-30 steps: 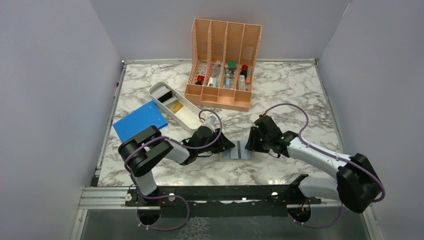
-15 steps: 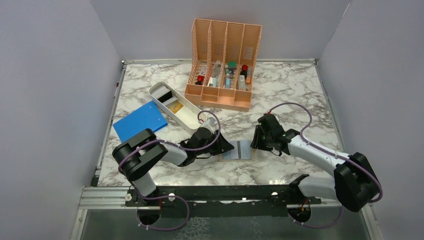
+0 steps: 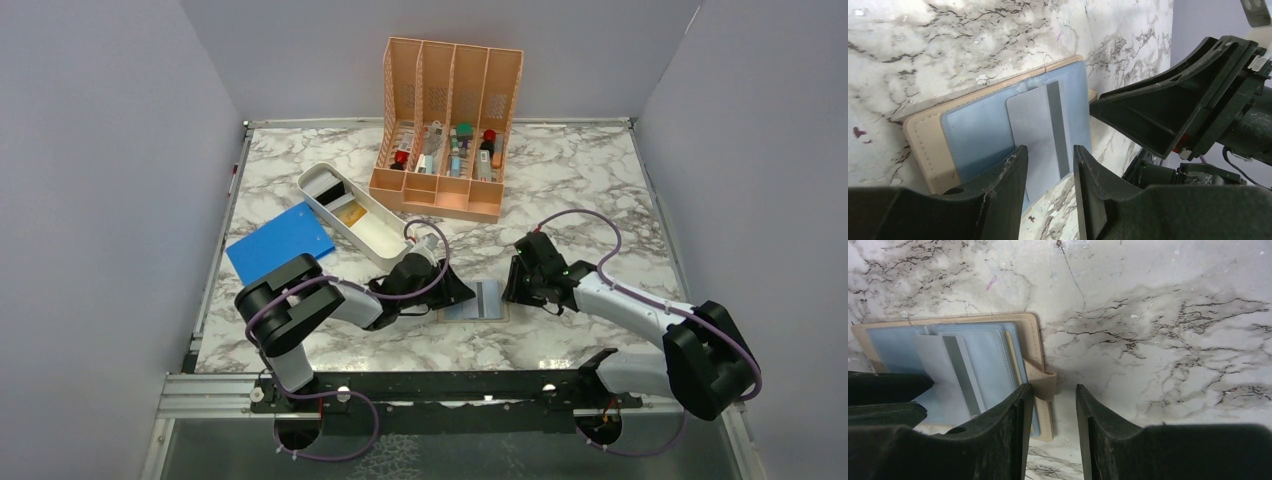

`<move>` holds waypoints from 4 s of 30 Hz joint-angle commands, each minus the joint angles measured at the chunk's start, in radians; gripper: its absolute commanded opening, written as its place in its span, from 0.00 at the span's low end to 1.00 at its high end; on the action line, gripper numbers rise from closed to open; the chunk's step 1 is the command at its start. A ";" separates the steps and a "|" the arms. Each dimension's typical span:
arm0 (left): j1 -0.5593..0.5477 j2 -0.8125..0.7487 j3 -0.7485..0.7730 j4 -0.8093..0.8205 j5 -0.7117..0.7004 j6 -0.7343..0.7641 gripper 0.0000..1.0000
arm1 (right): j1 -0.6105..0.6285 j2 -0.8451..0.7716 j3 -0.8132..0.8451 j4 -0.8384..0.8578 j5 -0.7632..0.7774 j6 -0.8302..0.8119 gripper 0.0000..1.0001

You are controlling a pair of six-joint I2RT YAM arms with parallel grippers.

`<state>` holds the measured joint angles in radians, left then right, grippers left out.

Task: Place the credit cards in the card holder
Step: Insert the credit card into the card holder.

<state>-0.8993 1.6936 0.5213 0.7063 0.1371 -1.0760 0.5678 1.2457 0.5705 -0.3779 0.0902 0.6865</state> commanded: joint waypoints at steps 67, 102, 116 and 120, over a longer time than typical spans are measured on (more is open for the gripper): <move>-0.100 -0.033 0.173 -0.215 -0.088 0.058 0.48 | -0.005 -0.040 0.004 -0.020 -0.029 0.016 0.46; 0.319 -0.936 0.205 -1.060 -0.348 0.651 0.52 | 0.328 0.305 0.394 -0.175 0.129 0.187 0.47; 0.319 -1.024 0.182 -1.050 -0.376 0.640 0.53 | 0.400 0.529 0.463 -0.218 0.211 0.190 0.50; 0.318 -1.021 0.181 -1.051 -0.374 0.637 0.53 | 0.405 0.552 0.459 -0.216 0.233 0.173 0.43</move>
<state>-0.5827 0.6777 0.7116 -0.3408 -0.2119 -0.4473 0.9634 1.7283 1.0489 -0.5785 0.2512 0.8631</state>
